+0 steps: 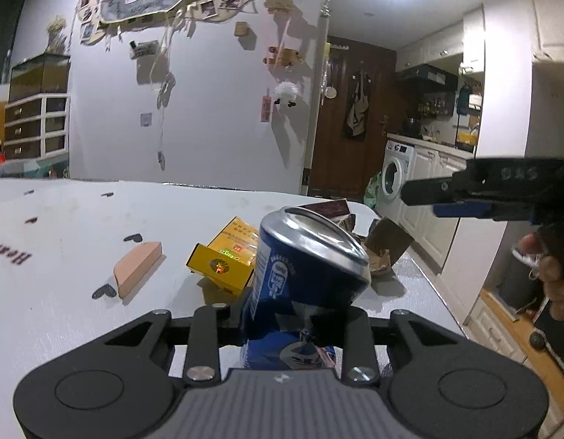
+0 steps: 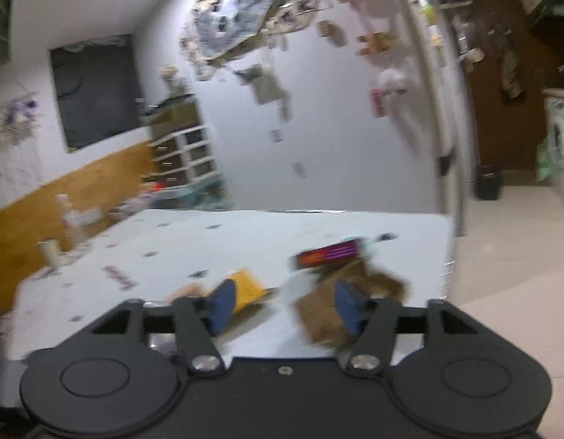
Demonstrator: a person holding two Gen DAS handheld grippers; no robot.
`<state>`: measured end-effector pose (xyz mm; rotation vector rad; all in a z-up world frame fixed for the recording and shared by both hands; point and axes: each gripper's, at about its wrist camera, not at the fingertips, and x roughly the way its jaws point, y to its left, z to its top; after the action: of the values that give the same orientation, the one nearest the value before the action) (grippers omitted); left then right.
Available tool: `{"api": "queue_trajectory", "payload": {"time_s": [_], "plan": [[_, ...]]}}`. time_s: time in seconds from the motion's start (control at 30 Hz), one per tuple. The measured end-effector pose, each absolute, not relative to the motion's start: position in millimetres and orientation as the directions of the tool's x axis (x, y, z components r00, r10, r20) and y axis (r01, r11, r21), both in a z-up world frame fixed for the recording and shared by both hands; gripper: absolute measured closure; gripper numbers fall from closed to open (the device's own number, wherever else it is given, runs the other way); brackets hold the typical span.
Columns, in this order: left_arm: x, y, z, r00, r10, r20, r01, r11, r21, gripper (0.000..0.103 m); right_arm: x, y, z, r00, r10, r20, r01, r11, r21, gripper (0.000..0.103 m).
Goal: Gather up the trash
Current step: 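Grasp the brown cardboard scrap with the right tool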
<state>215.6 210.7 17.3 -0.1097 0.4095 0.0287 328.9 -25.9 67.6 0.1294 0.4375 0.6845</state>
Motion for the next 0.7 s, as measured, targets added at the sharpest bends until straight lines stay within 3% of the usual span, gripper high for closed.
{"api": "queue_trajectory", "payload": {"time_s": [0.07,0.17,0.23,0.53,0.7], "plan": [[215,212,17,0.918,0.006,-0.397,-0.054,0.992,-0.111,0.071,340,-28,65,0.732,0.578,-0.362,-0.531,0.816,0.229,0.021],[213,211,17,0.920,0.005,-0.391,-0.051,0.993,-0.107,0.071,361,-21,58,0.756,0.512,-0.408,-0.480,0.857,0.187,0.013],[213,212,17,0.922,0.002,-0.386,-0.049,0.992,-0.113,0.071,372,-15,52,0.785,0.457,-0.418,-0.425,0.888,0.173,0.001],[212,215,15,0.920,0.002,-0.391,-0.055,0.991,-0.123,0.071,392,18,24,0.771,0.447,-0.454,-0.437,0.889,0.134,0.000],[212,214,16,0.920,0.002,-0.391,-0.051,0.992,-0.115,0.071,388,35,13,0.760,0.424,-0.492,-0.471,0.881,0.031,0.000]]}}
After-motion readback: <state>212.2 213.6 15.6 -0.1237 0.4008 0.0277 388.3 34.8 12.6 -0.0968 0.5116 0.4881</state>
